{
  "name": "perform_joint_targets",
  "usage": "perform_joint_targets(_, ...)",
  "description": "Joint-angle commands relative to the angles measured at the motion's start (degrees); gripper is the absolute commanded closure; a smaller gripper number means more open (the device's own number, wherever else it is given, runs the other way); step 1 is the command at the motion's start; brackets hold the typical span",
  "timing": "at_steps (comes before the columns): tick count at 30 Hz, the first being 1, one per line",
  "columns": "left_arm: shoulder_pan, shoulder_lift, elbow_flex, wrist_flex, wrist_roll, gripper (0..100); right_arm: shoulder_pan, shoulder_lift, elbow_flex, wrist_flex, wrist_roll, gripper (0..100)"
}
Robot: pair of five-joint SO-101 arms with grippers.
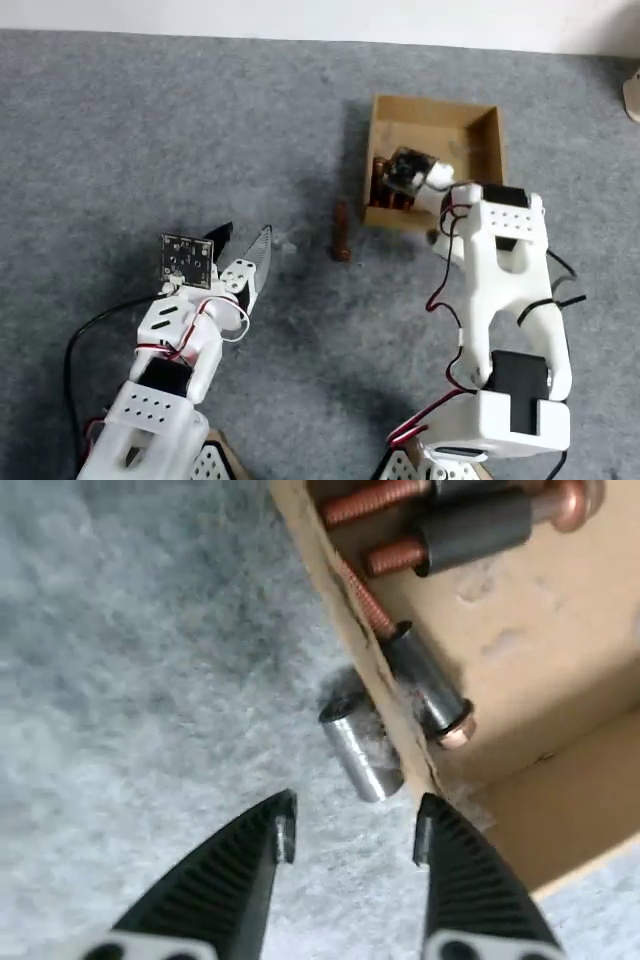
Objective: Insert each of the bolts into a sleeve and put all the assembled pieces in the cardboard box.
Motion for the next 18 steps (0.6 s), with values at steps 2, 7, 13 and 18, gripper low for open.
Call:
perform_joint_targets(2, 0.75, -0.75, -0.4, -1.23, -0.35, 82, 0.57, -2.68, 3.82, -9.71, 2.64, 80.8)
perform_joint_targets(7, 0.84, -0.66, -0.4, -1.23, -0.35, 82, 0.57, -2.59, 10.95, -19.12, 2.99, 80.7)
perform_joint_targets(13, 0.92, -0.4, -0.4, -1.32, -0.35, 82, 0.75, 4.09, 14.55, -27.65, 9.23, 80.6)
perform_joint_targets(18, 0.92, -0.4, -0.4, -1.32, -0.35, 82, 2.59, 16.75, 14.46, -37.05, 9.49, 81.1)
